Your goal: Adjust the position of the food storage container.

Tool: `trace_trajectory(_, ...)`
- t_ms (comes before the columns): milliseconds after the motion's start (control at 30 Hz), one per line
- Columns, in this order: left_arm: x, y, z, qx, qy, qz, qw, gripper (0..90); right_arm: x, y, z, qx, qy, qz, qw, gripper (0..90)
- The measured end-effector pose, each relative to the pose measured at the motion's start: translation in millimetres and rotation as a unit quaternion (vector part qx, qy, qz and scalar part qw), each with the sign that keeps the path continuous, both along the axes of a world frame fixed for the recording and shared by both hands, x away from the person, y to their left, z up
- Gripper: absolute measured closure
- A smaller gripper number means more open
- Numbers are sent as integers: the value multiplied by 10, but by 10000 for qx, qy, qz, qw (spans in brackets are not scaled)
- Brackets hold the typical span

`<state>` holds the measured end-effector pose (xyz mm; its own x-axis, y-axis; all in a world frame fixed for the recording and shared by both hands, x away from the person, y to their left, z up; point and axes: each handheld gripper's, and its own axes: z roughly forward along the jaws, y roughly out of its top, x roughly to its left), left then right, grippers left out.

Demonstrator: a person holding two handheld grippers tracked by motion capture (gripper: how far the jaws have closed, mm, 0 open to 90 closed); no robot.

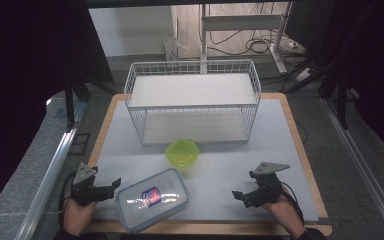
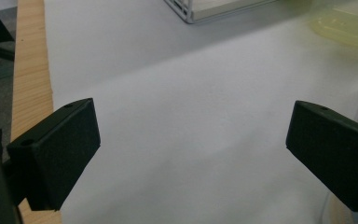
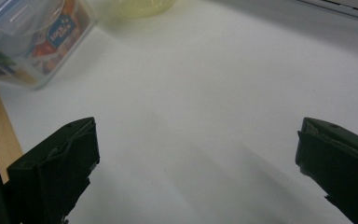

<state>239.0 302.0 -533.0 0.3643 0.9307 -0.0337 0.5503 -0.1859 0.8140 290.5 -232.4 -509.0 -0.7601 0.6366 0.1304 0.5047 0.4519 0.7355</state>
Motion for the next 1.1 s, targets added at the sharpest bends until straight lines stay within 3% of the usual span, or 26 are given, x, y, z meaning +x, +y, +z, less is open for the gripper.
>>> trace_trajectory(300,21,-28,-22,61,109,-61,9999,26,16,27,-52,-285,-79,14,9996,0)
trace_trajectory(900,23,-28,-26,-9,117,-97,9999,35,43,48,-36,-225,25,15,9997,0)
trace_trajectory(1100,26,-30,-30,-1,135,-96,9999,37,82,117,21,-246,49,1,9997,100)
